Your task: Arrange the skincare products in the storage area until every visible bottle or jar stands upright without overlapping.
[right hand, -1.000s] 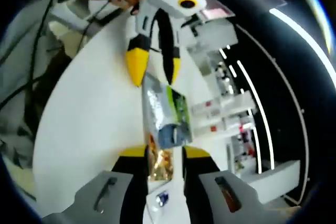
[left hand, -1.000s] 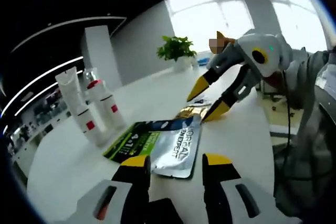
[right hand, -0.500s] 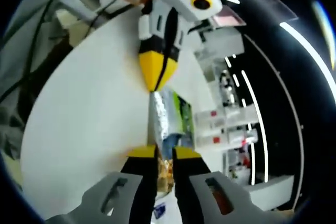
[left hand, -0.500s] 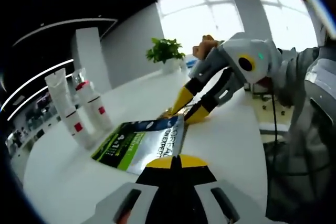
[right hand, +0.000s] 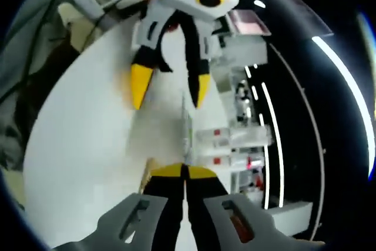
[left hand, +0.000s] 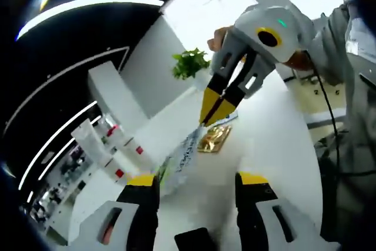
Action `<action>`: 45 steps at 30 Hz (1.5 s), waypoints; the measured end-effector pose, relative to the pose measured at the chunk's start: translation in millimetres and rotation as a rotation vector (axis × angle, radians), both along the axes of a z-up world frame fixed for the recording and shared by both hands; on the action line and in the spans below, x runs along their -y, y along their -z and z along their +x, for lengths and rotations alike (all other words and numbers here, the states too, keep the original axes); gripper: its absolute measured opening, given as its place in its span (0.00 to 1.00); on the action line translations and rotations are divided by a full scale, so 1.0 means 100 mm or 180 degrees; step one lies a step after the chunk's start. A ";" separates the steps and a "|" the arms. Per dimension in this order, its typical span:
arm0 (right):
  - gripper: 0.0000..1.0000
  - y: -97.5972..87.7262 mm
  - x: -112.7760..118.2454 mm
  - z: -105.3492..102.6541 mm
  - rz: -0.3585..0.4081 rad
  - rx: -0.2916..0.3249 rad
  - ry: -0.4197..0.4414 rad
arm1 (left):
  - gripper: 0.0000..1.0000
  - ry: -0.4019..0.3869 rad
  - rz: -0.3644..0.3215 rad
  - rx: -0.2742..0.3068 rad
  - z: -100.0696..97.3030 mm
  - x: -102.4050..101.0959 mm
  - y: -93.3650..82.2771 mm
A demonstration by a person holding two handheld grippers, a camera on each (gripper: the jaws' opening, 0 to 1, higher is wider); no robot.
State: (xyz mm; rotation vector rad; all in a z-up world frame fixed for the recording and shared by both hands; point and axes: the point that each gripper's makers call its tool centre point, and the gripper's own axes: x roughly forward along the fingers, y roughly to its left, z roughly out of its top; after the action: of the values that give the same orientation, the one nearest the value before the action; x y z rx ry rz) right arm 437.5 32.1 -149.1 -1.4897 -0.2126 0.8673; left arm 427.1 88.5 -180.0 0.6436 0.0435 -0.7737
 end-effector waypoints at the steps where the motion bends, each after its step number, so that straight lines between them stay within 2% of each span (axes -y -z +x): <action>1: 0.00 -0.07 -0.01 -0.01 0.0062 0.0048 0.0007 | 0.53 -0.0029 0.0009 0.0098 0.01 0.01 -0.04; 5: 0.00 -0.23 -0.06 -0.05 0.0240 0.0190 -0.0009 | 0.50 -0.0219 0.0130 0.0589 0.07 -0.01 -0.26; 7: 0.00 -0.31 -0.08 -0.09 0.0332 0.0252 -0.0043 | 0.46 -0.0242 0.0129 0.0652 0.07 0.01 -0.32; 9: 0.00 -0.39 -0.10 -0.12 0.0402 0.0355 -0.0075 | 0.36 -0.0252 0.0155 0.0691 0.09 0.02 -0.37; 12: 0.00 -0.49 -0.13 -0.19 0.0532 0.0422 -0.0153 | 0.08 -0.0338 0.0359 0.0834 0.17 -0.03 -0.45; 13: 0.00 -0.50 -0.13 -0.19 0.0559 0.0448 -0.0144 | 0.05 -0.0258 0.0361 0.0799 0.16 0.00 -0.46; 15: 0.00 -0.60 -0.13 -0.19 0.0682 0.0597 -0.0145 | 0.02 -0.0119 0.0347 0.0545 0.12 0.06 -0.44; 16: 0.04 -0.65 -0.13 -0.20 0.0753 0.0650 -0.0179 | 0.02 -0.0106 0.0344 0.0542 0.13 0.05 -0.49; 17: 0.10 -0.73 -0.14 -0.22 0.0900 0.0698 -0.0261 | 0.01 -0.0037 0.0312 0.0452 0.12 0.06 -0.50; 18: 0.23 -0.80 -0.18 -0.28 0.1046 0.0700 -0.0456 | 0.01 0.0060 0.0245 0.0296 0.09 0.07 -0.53; 19: 0.39 -0.83 -0.23 -0.35 0.1149 0.0617 -0.0722 | 0.01 0.0141 0.0175 0.0190 0.07 0.07 -0.57; 20: 0.56 -0.84 -0.27 -0.43 0.1274 0.0419 -0.0960 | 0.01 0.0216 0.0054 0.0081 0.05 0.07 -0.62; 21: 0.77 -0.80 -0.30 -0.52 0.1363 0.0007 -0.1143 | 0.01 0.0271 -0.0082 0.0015 0.03 0.06 -0.70; 22: 0.91 -0.81 -0.30 -0.54 0.1529 -0.0325 -0.1142 | 0.01 0.0334 -0.0251 -0.0033 0.02 0.06 -0.79; 23: 0.99 -0.81 -0.29 -0.56 0.1658 -0.0662 -0.1120 | 0.01 0.0395 -0.0376 -0.0046 0.01 0.06 -0.85; 24: 0.98 -0.81 -0.27 -0.58 0.1741 -0.0967 -0.1094 | 0.01 0.0481 -0.0537 -0.0061 -0.01 0.06 -0.95; 25: 0.98 -0.83 -0.26 -0.58 0.1828 -0.1121 -0.1087 | 0.01 0.0555 -0.0698 -0.0083 -0.04 0.05 -1.04; 27: 1.00 -0.95 -0.23 -0.57 0.2102 -0.1446 -0.1237 | 0.01 0.0740 -0.0989 -0.0195 -0.12 0.04 -1.19; 28: 1.00 -0.98 -0.22 -0.57 0.2183 -0.1509 -0.1288 | 0.01 0.0839 -0.1134 -0.0261 -0.16 0.04 -1.27; 29: 1.00 -1.08 -0.19 -0.54 0.2376 -0.1589 -0.1379 | 0.01 0.0972 -0.1336 -0.0344 -0.22 0.04 -1.37; 32: 1.00 -1.28 -0.12 -0.49 0.2776 -0.1811 -0.1653 | 0.01 0.1223 -0.1716 -0.0480 -0.30 0.02 -1.60; 35: 1.00 -1.65 0.00 -0.46 0.3563 -0.2169 -0.2150 | 0.01 0.1329 -0.2024 -0.0583 -0.32 0.01 -1.75; 37: 1.00 -1.79 0.10 -0.37 0.3856 -0.2208 -0.2251 | 0.01 0.1366 -0.2219 -0.0599 -0.30 -0.02 -1.84; 38: 1.00 -1.85 0.14 -0.29 0.4026 -0.2157 -0.2224 | 0.01 0.1360 -0.2299 -0.0602 -0.27 -0.03 -1.87; 39: 1.00 -1.87 0.17 -0.22 0.4114 -0.2142 -0.2167 | 0.01 0.1361 -0.2352 -0.0601 -0.25 -0.04 -1.88; 42: 1.00 -1.76 0.08 -0.14 0.3957 -0.2249 -0.2055 | 0.01 0.1396 -0.2561 -0.0623 -0.20 -0.02 -1.95; 45: 1.00 -1.59 -0.06 -0.18 0.3747 -0.2739 -0.2000 | 0.01 0.1488 -0.2725 -0.0710 -0.15 0.05 -2.00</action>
State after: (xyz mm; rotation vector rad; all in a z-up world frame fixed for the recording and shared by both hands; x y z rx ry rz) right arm 419.5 37.9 9.7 0.1239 -0.4454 1.4396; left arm 412.0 83.0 20.4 -0.2646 -0.2335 -1.2035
